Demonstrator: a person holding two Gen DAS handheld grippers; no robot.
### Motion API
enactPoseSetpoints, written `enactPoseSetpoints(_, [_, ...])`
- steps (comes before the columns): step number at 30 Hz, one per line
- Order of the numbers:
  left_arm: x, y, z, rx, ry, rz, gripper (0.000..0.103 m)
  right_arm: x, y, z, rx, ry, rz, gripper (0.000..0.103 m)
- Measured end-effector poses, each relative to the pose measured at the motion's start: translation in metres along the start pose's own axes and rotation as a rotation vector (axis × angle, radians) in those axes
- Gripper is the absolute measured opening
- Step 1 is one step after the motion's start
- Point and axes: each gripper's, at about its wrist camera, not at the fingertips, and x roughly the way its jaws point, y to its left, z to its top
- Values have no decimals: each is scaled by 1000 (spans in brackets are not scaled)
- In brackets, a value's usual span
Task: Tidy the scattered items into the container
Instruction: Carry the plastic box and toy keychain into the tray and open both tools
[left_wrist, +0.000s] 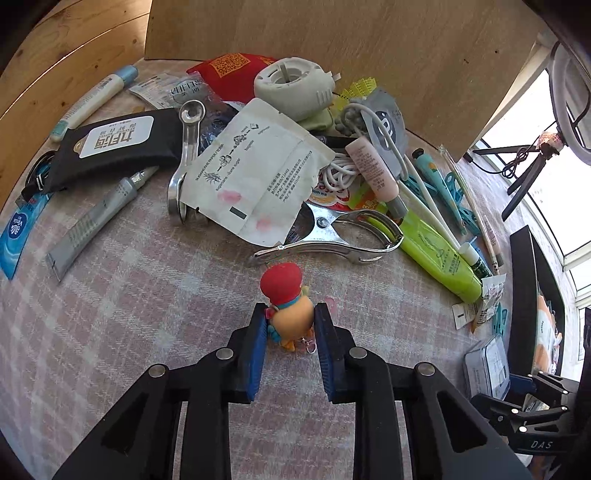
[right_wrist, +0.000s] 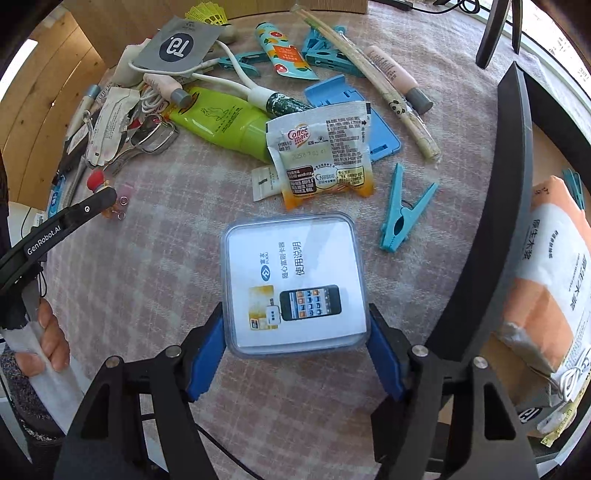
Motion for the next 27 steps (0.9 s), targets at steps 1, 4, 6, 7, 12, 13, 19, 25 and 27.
enactPoseSetpoints(1, [-4,2,-3,-5,1,-10,23,-4,-1,-2,3,-6,13,69])
enactPoseSetpoints(4, [-17,1,-5,2,-9,-20,23,-16,-2,-7,-2,-32,30,68])
enactPoseSetpoints(6, [-27,-4,-4,13,-23,-25,23,-24,-2,-9,-11,-47,35,68])
enactPoseSetpoints(7, [-32,-5,0,18,-29,-32,23,-28,-4,-11,-12,-54,37,68])
enactPoseSetpoints(12, [-52,-33,2,67,-61,-71,23,-49,-12,-12,5,-92,52,68])
enactPoseSetpoints(13, [-55,-40,2,79,-64,-81,23,-53,-14,-11,10,-101,55,68])
enactPoseSetpoints(19, [-72,-93,-6,187,-71,-149,23,-93,-45,-16,68,-186,60,68])
enactPoseSetpoints(25, [-78,-170,-29,357,-32,-238,23,-135,-112,-26,194,-282,11,68])
enactPoseSetpoints(27, [-76,-197,-39,415,-9,-268,23,-145,-139,-31,247,-303,-12,68])
